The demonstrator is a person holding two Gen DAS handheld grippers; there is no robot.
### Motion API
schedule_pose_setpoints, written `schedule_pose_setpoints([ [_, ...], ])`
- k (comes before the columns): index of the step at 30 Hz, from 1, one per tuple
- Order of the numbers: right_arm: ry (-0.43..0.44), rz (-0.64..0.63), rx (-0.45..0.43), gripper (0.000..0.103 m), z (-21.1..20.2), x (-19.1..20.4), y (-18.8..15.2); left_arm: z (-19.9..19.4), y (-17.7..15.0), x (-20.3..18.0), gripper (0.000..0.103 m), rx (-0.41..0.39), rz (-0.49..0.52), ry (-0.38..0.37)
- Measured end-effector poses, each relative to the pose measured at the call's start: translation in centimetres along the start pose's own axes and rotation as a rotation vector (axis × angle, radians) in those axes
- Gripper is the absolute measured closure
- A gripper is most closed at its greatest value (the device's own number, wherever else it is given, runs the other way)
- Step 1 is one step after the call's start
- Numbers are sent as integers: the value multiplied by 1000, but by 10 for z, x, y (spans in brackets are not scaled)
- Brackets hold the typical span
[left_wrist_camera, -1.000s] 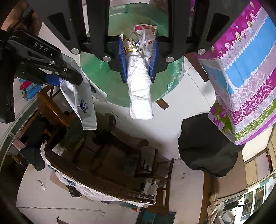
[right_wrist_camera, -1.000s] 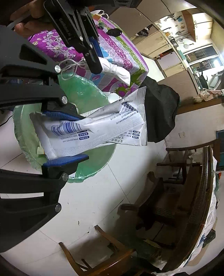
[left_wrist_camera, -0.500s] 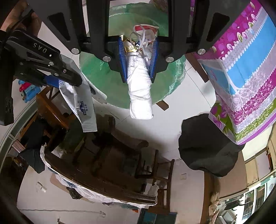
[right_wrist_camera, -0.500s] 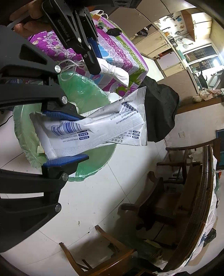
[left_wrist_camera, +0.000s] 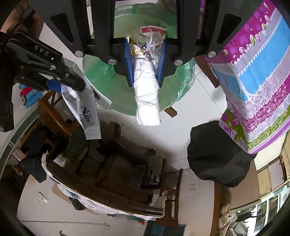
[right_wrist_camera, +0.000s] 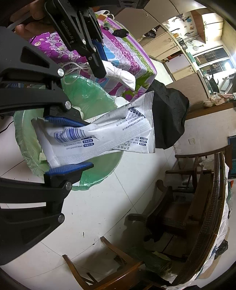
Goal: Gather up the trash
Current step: 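Carry the rolled cloth and printed packet over the green bin with both tools, then open both tools to drop the items into the green bin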
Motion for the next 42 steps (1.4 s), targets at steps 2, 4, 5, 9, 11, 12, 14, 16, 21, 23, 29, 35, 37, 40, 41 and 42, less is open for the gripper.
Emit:
schedule_pose_setpoints([
  [2, 2, -1, 0, 68, 0, 0, 0, 1, -1, 0, 77, 2, 1, 0],
  [4, -1, -2, -1, 68, 0, 0, 0, 1, -1, 1, 77, 3, -1, 1],
  [5, -2, -3, -1, 68, 0, -1, 0, 2, -1, 2, 77, 7, -4, 7],
  [9, -5, -6, -3, 67, 0, -3, -1, 3, -1, 3, 76, 9, -8, 10],
  [11, -3, -5, -1, 65, 0, -3, -1, 4, -2, 3, 76, 13, -12, 8],
  [12, -4, -4, 1, 64, 0, -4, -2, 5, -2, 3, 75, 14, -12, 12],
  [14, -3, -4, 3, 62, 0, -3, -2, 7, -4, 4, 66, 24, -7, 17],
  [16, -5, 3, 1, 56, 0, -5, -2, 9, -5, 4, 50, 24, -2, 26],
  [21, -7, 16, 0, 55, 0, -10, -4, 12, -7, 9, 42, 26, -10, 36],
  [23, -8, 17, 2, 55, 0, -10, -5, 13, -8, 11, 42, 28, -13, 39],
  [29, -6, 21, 6, 55, 1, -13, -9, 13, -8, 11, 42, 27, -14, 41],
  [35, -7, 24, -3, 48, 0, -13, -11, 12, -11, 14, 42, 31, -4, 48],
  [37, -5, 25, -8, 44, -1, -13, -12, 10, -14, 16, 42, 32, -2, 52],
  [40, 8, 25, -19, 35, -3, -9, -15, 3, -19, 25, 42, 31, -7, 57],
  [41, 16, 26, -25, 32, -5, -7, -17, 0, -21, 30, 42, 30, -7, 60],
  [42, 24, 26, -31, 31, -7, -4, -19, -4, -23, 35, 42, 28, -6, 62],
])
Point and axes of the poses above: each gripper's, at about its wrist camera, not at the fingertips, and z roughly the way its jaws point, x to its left, y to its top, the point moved 10 cm from there along z, roughly the way its jaws point, and after that the axes turned 1 degree about -z, right-handed, at the moved point
